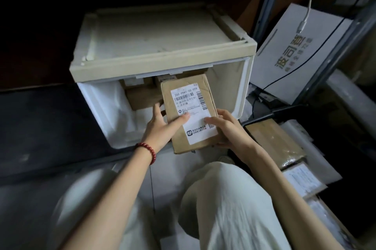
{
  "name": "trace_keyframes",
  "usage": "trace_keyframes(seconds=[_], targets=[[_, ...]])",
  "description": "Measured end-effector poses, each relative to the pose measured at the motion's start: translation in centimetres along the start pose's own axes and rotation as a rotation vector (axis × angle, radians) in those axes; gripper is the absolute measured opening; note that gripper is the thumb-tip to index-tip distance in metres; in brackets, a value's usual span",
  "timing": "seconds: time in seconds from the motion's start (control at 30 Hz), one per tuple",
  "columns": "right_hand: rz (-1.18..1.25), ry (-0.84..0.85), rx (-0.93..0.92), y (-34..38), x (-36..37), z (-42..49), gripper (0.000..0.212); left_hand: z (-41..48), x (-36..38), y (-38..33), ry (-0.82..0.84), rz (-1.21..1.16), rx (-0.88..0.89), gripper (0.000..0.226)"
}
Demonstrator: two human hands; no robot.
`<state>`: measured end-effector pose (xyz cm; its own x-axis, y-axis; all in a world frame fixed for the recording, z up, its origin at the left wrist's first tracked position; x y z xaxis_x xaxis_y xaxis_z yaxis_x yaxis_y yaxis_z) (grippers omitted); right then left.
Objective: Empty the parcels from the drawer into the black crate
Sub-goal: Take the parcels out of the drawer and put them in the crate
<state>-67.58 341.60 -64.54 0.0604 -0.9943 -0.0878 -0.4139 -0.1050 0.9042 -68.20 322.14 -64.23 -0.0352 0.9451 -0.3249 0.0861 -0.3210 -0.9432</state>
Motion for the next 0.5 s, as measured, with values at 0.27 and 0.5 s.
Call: trace_keyframes(seconds=[0.27,0.5], targets=[[-0.023,0.005,-0.069,-1.2,3.1,-0.6,0.035,-2.6,-3.1,-0.5,-0.193,0.239,0.072,0.076],[0.13,-0.173,-0.135,-2.6,2.7,-1.3,0.026,-2.2,-1.8,-2.8,-0.157,0.301,0.164,0.075]])
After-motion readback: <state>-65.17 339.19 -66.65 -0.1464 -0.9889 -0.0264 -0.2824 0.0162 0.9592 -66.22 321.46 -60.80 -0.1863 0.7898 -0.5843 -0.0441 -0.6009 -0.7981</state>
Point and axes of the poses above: each hand's wrist, its own z-axis towards the middle knuckle, its own x-axis out of the palm, y = z × x, the point moved 8 cm from there along z, towards the middle knuckle, and after that the axes turned 7 degrees about x, right-handed, at the moved point
